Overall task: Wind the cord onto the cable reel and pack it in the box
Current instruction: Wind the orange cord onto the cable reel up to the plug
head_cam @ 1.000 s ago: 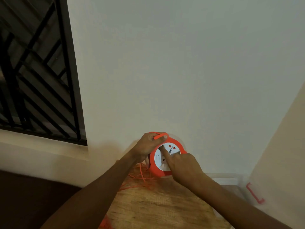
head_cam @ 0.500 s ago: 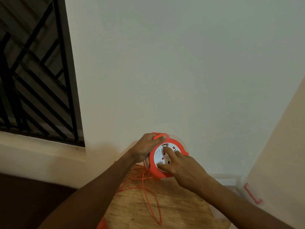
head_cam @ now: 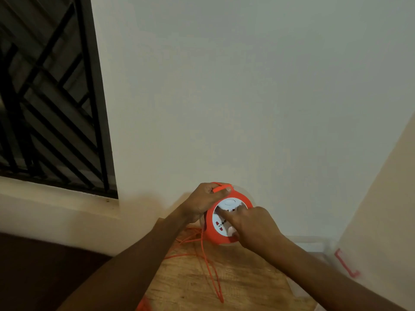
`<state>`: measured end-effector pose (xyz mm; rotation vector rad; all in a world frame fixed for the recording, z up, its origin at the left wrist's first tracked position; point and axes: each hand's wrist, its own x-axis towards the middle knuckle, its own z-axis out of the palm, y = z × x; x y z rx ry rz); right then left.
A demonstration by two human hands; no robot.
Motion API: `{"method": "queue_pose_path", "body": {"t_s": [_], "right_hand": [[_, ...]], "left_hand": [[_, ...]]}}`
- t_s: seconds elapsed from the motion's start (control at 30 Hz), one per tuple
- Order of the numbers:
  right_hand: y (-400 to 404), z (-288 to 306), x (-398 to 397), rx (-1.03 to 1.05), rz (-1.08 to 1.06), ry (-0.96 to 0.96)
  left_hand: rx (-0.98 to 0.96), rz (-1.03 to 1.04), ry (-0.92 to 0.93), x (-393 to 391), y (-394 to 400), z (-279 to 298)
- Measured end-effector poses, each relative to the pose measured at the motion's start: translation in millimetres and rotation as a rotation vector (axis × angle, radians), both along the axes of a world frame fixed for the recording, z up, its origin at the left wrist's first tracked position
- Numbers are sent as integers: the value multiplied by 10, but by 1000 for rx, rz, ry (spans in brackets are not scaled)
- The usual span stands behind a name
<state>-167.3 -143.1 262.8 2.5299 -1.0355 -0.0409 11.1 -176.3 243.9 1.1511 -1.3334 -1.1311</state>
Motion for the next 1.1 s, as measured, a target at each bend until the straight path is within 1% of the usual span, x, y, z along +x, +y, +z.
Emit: {"method": "queue_pose_path", "body": {"t_s": [0.07, 0.1, 0.17, 0.2, 0.23, 0.27, 0.33, 0.37, 0.43, 0.5, 0.57, 0.63, 0.8, 0.87, 1.0, 1.1], "right_hand": [[-20, -48, -29, 79, -65, -193], [-27, -71, -29, 129, -119, -337], [-16, -104, 6, 273, -235, -684], [-9, -130, 37, 345, -278, -818], [-8, -153, 69, 402, -298, -876], [-7, -179, 99, 436, -305, -866], [12, -234, 106, 437, -298, -763], [8, -241, 80, 384, -291, -693], [-17, -199, 1, 192, -242, -534], [-40, -139, -72, 39, -96, -405], [-69, -109, -124, -15, 65, -250], [-91, -60, -153, -19, 147, -142], [-61, 117, -225, -79, 232, -23], [-77, 139, -229, -88, 226, 9], [-95, 129, -189, -14, 193, 58], [-58, 157, -96, -19, 156, 140]], "left_hand": [[-8, 25, 63, 9, 16, -24], [-18, 42, 111, 6, 16, -35], [-38, 88, 203, -26, 26, -18], [-38, 111, 224, -44, 27, -5], [-36, 127, 222, -54, 17, 4], [-31, 136, 208, -54, 5, 3], [-20, 142, 202, -31, -15, -12], [-13, 138, 210, -16, -20, -22], [-4, 120, 208, 13, -22, -33], [2, 98, 176, 28, -25, -25], [11, 71, 150, 31, -29, -7], [8, 33, 129, 31, -28, 17], [6, -42, 88, 55, -14, 74], [8, -47, 72, 81, -12, 101], [17, -72, 37, 102, -27, 138], [14, -79, 10, 48, -31, 122]]}}
